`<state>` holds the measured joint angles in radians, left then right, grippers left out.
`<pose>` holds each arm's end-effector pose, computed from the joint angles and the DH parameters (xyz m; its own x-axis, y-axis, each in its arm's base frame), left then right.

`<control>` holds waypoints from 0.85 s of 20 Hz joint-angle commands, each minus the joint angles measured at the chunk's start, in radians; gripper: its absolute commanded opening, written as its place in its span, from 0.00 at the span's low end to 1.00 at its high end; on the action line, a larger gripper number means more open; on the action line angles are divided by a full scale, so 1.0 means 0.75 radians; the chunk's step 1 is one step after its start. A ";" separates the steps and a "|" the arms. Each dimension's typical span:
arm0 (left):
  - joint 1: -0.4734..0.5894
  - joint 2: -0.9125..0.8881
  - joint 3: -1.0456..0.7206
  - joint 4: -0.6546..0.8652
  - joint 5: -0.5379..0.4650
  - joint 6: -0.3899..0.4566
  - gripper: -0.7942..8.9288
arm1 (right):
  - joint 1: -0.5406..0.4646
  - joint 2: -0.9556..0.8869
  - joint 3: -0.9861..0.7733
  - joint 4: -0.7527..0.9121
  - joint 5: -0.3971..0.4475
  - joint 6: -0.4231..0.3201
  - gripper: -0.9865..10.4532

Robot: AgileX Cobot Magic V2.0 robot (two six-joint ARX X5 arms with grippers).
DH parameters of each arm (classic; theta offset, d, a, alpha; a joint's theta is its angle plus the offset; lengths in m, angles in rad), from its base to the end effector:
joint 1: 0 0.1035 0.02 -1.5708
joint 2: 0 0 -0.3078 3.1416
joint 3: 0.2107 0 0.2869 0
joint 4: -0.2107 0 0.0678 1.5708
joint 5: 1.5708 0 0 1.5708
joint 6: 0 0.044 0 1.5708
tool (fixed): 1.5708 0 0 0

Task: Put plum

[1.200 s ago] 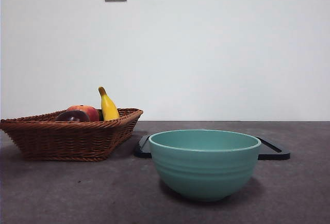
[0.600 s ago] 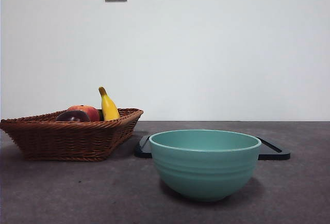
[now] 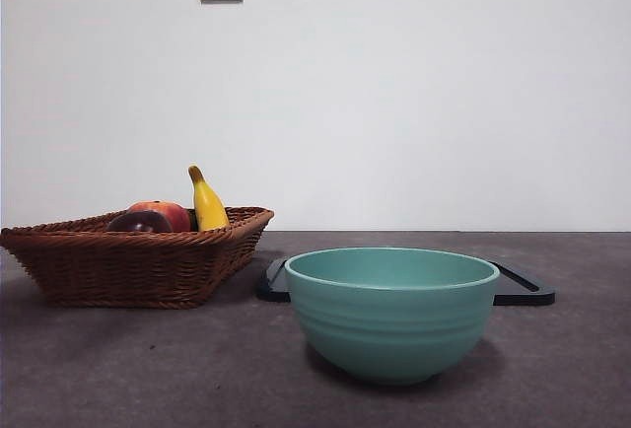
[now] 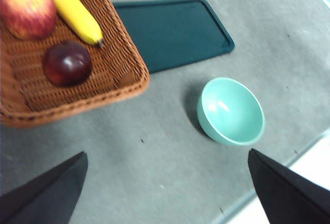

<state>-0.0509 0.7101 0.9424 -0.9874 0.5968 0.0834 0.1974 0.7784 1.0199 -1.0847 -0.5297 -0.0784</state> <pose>0.1203 -0.0309 0.3557 0.5730 -0.5919 -0.5669 0.5063 0.7995 -0.3232 0.1224 0.0471 0.3660 0.4637 0.6080 -0.6444 -0.5546 0.7664 0.3241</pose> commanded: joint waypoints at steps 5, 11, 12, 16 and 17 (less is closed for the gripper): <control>-0.038 0.165 0.050 0.171 -0.107 -0.073 0.59 | 0.007 0.006 0.027 0.009 -0.006 0.001 0.43; -0.167 0.513 0.275 0.201 -0.353 -0.072 0.59 | 0.007 0.006 0.027 0.010 -0.006 0.002 0.43; -0.188 0.578 0.318 0.201 -0.389 -0.072 0.59 | 0.007 0.006 0.027 0.010 -0.006 0.005 0.43; -0.259 0.826 0.449 0.204 -0.508 -0.070 0.59 | 0.007 0.006 0.027 0.011 -0.006 0.011 0.43; -0.275 0.885 0.469 0.212 -0.532 -0.066 0.59 | 0.007 0.006 0.027 0.011 -0.006 0.011 0.43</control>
<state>-0.2523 1.3548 1.2705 -0.8333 0.2031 0.0349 0.1974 0.7784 1.0199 -1.0843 -0.5297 -0.0746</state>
